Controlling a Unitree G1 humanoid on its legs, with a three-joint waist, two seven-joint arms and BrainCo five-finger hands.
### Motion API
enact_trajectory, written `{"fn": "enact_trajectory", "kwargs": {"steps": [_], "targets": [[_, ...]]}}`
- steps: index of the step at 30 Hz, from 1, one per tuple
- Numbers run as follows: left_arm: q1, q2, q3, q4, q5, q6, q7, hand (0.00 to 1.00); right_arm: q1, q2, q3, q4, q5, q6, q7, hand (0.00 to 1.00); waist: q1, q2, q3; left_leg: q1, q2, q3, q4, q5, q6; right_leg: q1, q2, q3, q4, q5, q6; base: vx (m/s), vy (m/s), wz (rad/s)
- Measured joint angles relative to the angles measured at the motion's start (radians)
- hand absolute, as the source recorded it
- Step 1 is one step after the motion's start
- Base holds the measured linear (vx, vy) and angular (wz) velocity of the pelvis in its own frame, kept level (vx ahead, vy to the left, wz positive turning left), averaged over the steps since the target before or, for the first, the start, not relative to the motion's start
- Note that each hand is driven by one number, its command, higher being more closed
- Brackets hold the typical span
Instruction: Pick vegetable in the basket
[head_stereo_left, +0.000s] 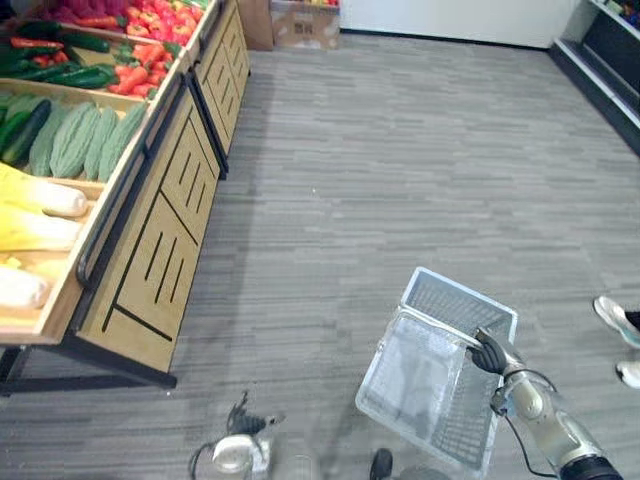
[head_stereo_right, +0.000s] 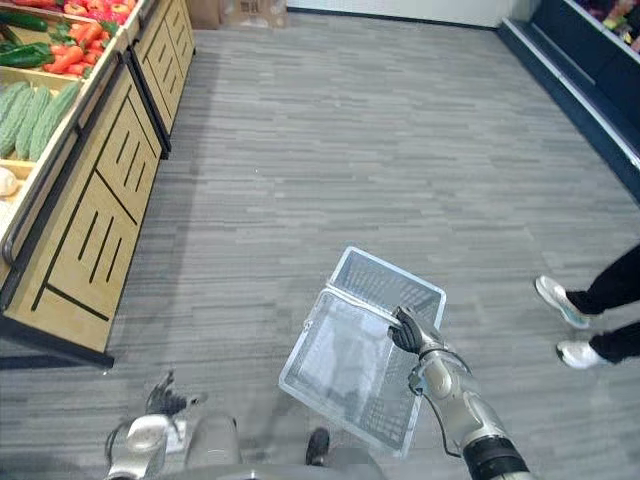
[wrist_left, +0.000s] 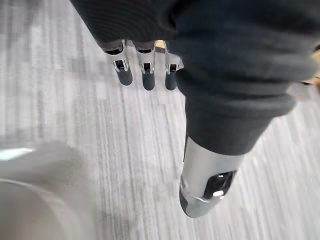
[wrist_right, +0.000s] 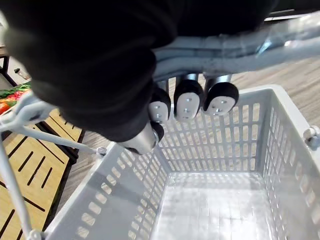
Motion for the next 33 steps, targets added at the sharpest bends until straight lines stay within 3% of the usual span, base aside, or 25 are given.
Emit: {"fn": "enact_trajectory", "kwargs": {"steps": [2, 3, 4, 5, 6, 7, 8, 10, 13, 15, 16, 17, 18, 19, 20, 21, 22, 25, 27, 28, 31, 33], "targets": [[0.017, -0.001, 0.037, 0.027, -0.003, -0.004, 0.001, 0.00, 0.001, 0.010, -0.006, -0.001, 0.013, -0.002, -0.004, 1.00, 0.002, -0.024, 0.004, -0.043, -0.049, 0.046, -0.163, -0.004, 0.015, 0.032, -0.039, -0.026, -0.017, -0.027, 0.029, 0.35, 0.087, 0.32], [0.024, 0.000, 0.050, 0.042, 0.002, -0.001, 0.001, 0.00, 0.003, 0.007, -0.009, -0.001, 0.022, -0.002, -0.011, 1.00, 0.000, -0.026, 0.001, -0.056, -0.090, 0.073, -0.353, 0.013, 0.016, 0.055, -0.061, -0.052, -0.028, -0.056, 0.057, 0.40, 0.168, 0.50], [0.047, -0.010, 0.049, 0.062, 0.017, 0.006, -0.001, 0.00, 0.009, -0.002, -0.018, -0.002, 0.024, -0.005, -0.017, 1.00, 0.000, 0.001, -0.012, -0.050, -0.121, 0.070, -0.665, 0.129, 0.003, 0.079, -0.044, -0.075, -0.046, -0.077, 0.085, 0.53, 0.248, 0.28], [0.078, -0.007, 0.055, 0.084, 0.039, 0.008, -0.005, 0.00, 0.008, 0.022, -0.023, 0.011, 0.024, -0.005, -0.021, 1.00, 0.030, 0.026, -0.023, -0.031, -0.133, 0.046, -0.765, 0.304, 0.067, 0.107, -0.034, -0.066, -0.057, -0.109, 0.113, 0.52, 0.234, 0.32], [0.080, 0.004, 0.071, 0.100, 0.045, 0.010, -0.008, 0.00, 0.007, 0.056, -0.015, 0.019, 0.024, -0.006, -0.022, 1.00, 0.034, -0.007, -0.026, -0.026, -0.170, 0.045, -0.778, 0.303, 0.055, 0.111, -0.059, -0.066, -0.063, -0.112, 0.112, 0.42, 0.176, 0.36], [0.082, 0.007, 0.089, 0.100, 0.053, 0.011, -0.012, 0.00, -0.003, 0.059, -0.004, 0.020, 0.024, -0.011, -0.023, 1.00, 0.040, -0.017, -0.019, -0.035, -0.186, 0.036, -0.766, 0.295, 0.066, 0.113, -0.065, -0.062, -0.061, -0.107, 0.106, 0.34, 0.134, 0.54], [0.085, 0.009, 0.113, 0.099, 0.067, 0.014, -0.019, 0.00, -0.024, 0.066, -0.001, 0.036, 0.024, -0.017, -0.023, 1.00, 0.065, -0.026, -0.013, -0.050, -0.194, 0.036, -0.718, 0.259, 0.081, 0.123, -0.074, -0.060, -0.062, -0.092, 0.111, 0.26, 0.108, 0.29], [0.099, 0.005, 0.150, 0.100, 0.071, 0.018, -0.021, 0.00, -0.064, 0.074, 0.024, 0.058, 0.024, -0.021, -0.023, 1.00, 0.082, -0.026, -0.012, -0.048, -0.195, 0.039, -0.674, 0.228, 0.101, 0.146, -0.075, -0.055, -0.063, -0.063, 0.122, 0.26, 0.109, 0.13], [0.105, -0.001, 0.169, 0.111, 0.071, 0.020, -0.024, 0.00, -0.105, 0.101, 0.041, 0.065, 0.024, -0.043, -0.026, 1.00, 0.103, -0.035, -0.009, 0.007, -0.193, 0.038, -0.715, 0.216, 0.098, 0.158, -0.077, -0.033, -0.028, -0.005, 0.137, 0.16, 0.108, 0.10], [0.112, -0.002, 0.160, 0.112, 0.071, 0.021, -0.024, 0.00, -0.101, 0.134, 0.041, 0.070, 0.024, -0.044, -0.031, 1.00, 0.102, -0.054, -0.013, 0.061, -0.203, 0.038, -0.807, 0.213, 0.085, 0.089, -0.097, -0.034, 0.144, -0.004, 0.138, 0.08, 0.135, 0.14], [0.116, 0.003, 0.140, 0.111, 0.071, 0.021, -0.023, 0.00, -0.086, 0.156, 0.042, 0.072, 0.024, -0.043, -0.031, 1.00, 0.098, -0.077, -0.015, 0.110, -0.222, 0.040, -0.884, 0.217, 0.079, 0.020, -0.133, -0.028, 0.302, 0.006, 0.143, 0.16, 0.141, 0.25], [0.122, 0.009, 0.111, 0.106, 0.071, 0.022, -0.023, 0.00, -0.081, 0.177, 0.048, 0.077, 0.023, -0.035, -0.032, 1.00, 0.088, -0.102, -0.020, 0.154, -0.239, 0.044, -0.935, 0.220, 0.079, -0.062, -0.177, 0.002, 0.468, 0.057, 0.174, 0.21, 0.148, 0.31], [0.125, 0.010, 0.096, 0.099, 0.071, 0.024, -0.023, 0.00, -0.081, 0.181, 0.054, 0.078, 0.022, -0.029, -0.032, 1.00, 0.076, -0.105, -0.018, 0.166, -0.241, 0.040, -0.937, 0.220, 0.079, -0.092, -0.184, 0.020, 0.545, 0.104, 0.184, 0.23, 0.148, 0.42], [0.133, 0.014, 0.079, 0.084, 0.071, 0.032, -0.023, 0.00, -0.077, 0.194, 0.067, 0.092, 0.021, -0.021, -0.031, 1.00, 0.069, -0.105, -0.018, 0.207, -0.239, 0.031, -0.949, 0.222, 0.085, -0.128, -0.184, 0.044, 0.649, 0.246, 0.196, 0.19, 0.120, 0.43], [0.132, 0.021, 0.064, 0.072, 0.071, 0.038, -0.022, 0.00, -0.069, 0.199, 0.071, 0.104, 0.020, -0.019, -0.031, 1.00, 0.063, -0.103, -0.017, 0.235, -0.234, 0.019, -0.952, 0.217, 0.093, -0.133, -0.181, 0.049, 0.678, 0.341, 0.194, 0.26, 0.136, 0.61], [0.129, 0.035, 0.043, 0.040, 0.070, 0.040, -0.020, 0.00, -0.062, 0.208, 0.076, 0.117, 0.019, -0.015, -0.031, 1.00, 0.051, -0.090, -0.009, 0.271, -0.226, -0.013, -0.952, 0.205, 0.112, -0.148, -0.171, 0.058, 0.751, 0.412, 0.163, 0.28, 0.149, 0.52], [0.120, 0.045, 0.038, 0.021, 0.068, 0.040, -0.019, 0.00, -0.072, 0.216, 0.077, 0.116, 0.017, -0.007, -0.034, 1.00, 0.052, -0.097, -0.010, 0.290, -0.223, -0.024, -0.936, 0.185, 0.142, -0.214, -0.170, 0.070, 0.863, 0.289, 0.138, 0.28, 0.149, 0.42], [0.060, 0.075, 0.039, -0.024, 0.060, 0.039, -0.009, 0.00, -0.105, 0.211, 0.074, 0.106, 0.017, -0.007, -0.034, 1.00, 0.043, -0.089, -0.008, 0.336, -0.227, -0.079, -0.928, 0.156, 0.150, -0.288, -0.185, -0.038, 0.845, 0.161, 0.095, 0.26, 0.126, 0.50], [0.041, 0.080, 0.041, -0.058, 0.058, 0.034, 0.004, 0.00, -0.106, 0.213, 0.086, 0.107, 0.018, -0.006, -0.030, 1.00, 0.045, -0.088, -0.008, 0.344, -0.236, -0.122, -0.911, 0.141, 0.155, -0.290, -0.187, -0.098, 0.717, 0.135, 0.084, 0.25, 0.049, 0.70], [0.026, 0.082, 0.050, -0.080, 0.049, 0.026, 0.009, 0.00, -0.109, 0.213, 0.099, 0.108, 0.018, -0.005, -0.029, 1.00, 0.048, -0.087, -0.008, 0.341, -0.246, -0.157, -0.886, 0.117, 0.165, -0.291, -0.166, -0.097, 0.566, 0.133, 0.081, 0.43, 0.035, 1.06], [0.008, 0.087, 0.052, -0.096, 0.025, 0.016, 0.012, 0.00, -0.110, 0.209, 0.111, 0.108, 0.018, -0.003, -0.028, 1.00, 0.047, -0.081, -0.010, 0.301, -0.278, -0.299, -0.792, 0.046, 0.168, -0.292, -0.101, 0.042, 0.205, 0.146, 0.100, 0.37, -0.023, 1.25], [0.011, 0.084, 0.059, -0.077, 0.021, 0.017, 0.012, 0.00, -0.106, 0.201, 0.110, 0.108, 0.022, -0.003, -0.027, 1.00, 0.045, -0.078, -0.013, 0.300, -0.295, -0.380, -0.762, 0.022, 0.159, -0.293, -0.097, 0.107, 0.147, 0.149, 0.105, 0.41, -0.122, 1.47]]}}
